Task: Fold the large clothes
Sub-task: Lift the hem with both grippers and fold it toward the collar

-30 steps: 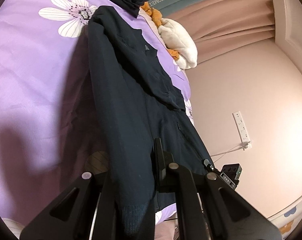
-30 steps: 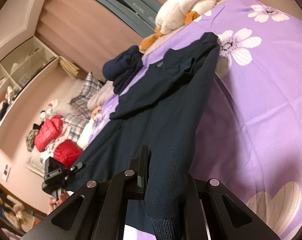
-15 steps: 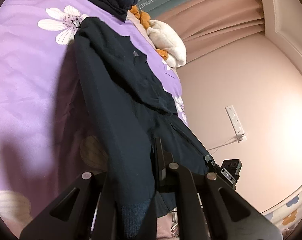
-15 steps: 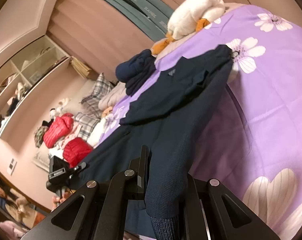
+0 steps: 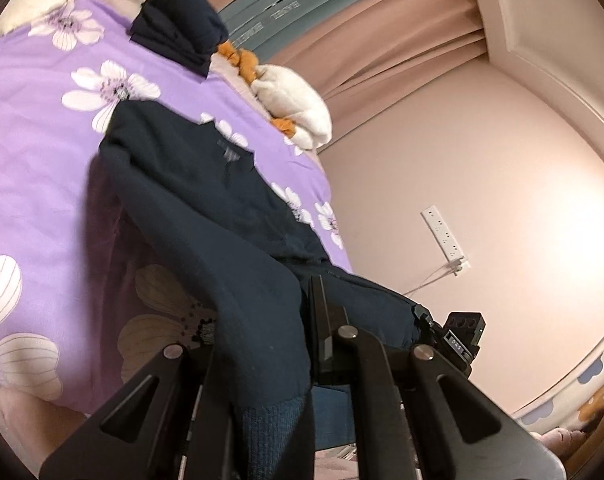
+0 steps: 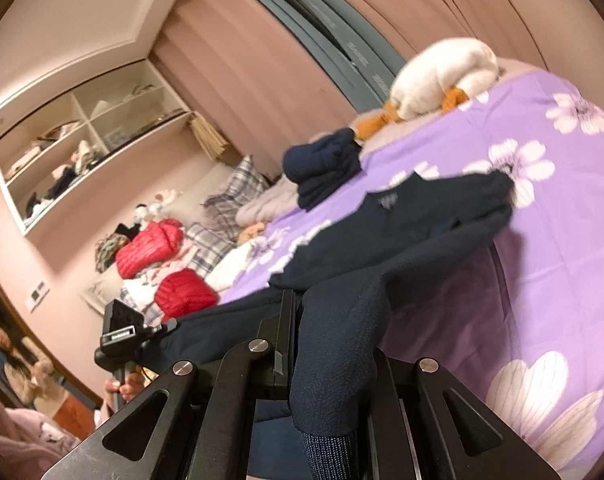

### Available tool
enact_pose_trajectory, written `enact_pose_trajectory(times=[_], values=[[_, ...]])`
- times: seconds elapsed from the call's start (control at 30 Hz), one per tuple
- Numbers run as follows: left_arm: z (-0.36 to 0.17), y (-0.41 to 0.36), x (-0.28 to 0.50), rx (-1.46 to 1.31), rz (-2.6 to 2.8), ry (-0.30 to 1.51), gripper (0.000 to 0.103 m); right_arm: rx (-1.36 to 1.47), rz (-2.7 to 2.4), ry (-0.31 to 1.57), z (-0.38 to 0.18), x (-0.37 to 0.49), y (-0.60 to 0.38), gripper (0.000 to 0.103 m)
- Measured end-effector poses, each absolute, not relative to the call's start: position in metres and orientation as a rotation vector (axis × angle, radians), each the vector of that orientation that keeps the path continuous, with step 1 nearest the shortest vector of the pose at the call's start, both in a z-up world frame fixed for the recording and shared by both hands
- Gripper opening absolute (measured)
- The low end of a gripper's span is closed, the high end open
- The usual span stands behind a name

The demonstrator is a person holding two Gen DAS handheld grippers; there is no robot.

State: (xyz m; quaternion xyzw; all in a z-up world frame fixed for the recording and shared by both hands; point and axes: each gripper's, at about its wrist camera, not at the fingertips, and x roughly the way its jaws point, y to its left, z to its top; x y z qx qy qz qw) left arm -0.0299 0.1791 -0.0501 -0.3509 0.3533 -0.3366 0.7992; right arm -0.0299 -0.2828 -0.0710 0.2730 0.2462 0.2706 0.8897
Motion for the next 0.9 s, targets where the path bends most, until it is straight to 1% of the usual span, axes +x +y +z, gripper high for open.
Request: enact_pose_trajectory(times=[0.37,0.6,0.73,0.9], values=[[-0.011,0.181,-0.074,-0.710,-0.778,0.662,0.008,0.494,0.628,0.381,-0.045,-0.065,-0.279,0.010],[0.012,0.179,-0.084,-0.676,-0.820,0.600,0.008,0.479,0.634,0.296,-0.030,-0.072,-0.292,0.010],[0.010,0.181,-0.075,-0.685,-0.819,0.606,0.008,0.463,0.633,0.291,-0.030,-0.064,-0.293,0.010],[-0.002,0.186,-0.057,-0.720,-0.803,0.634,0.008,0.470,0.615,0.333,-0.037,-0.048,-0.294,0.010]])
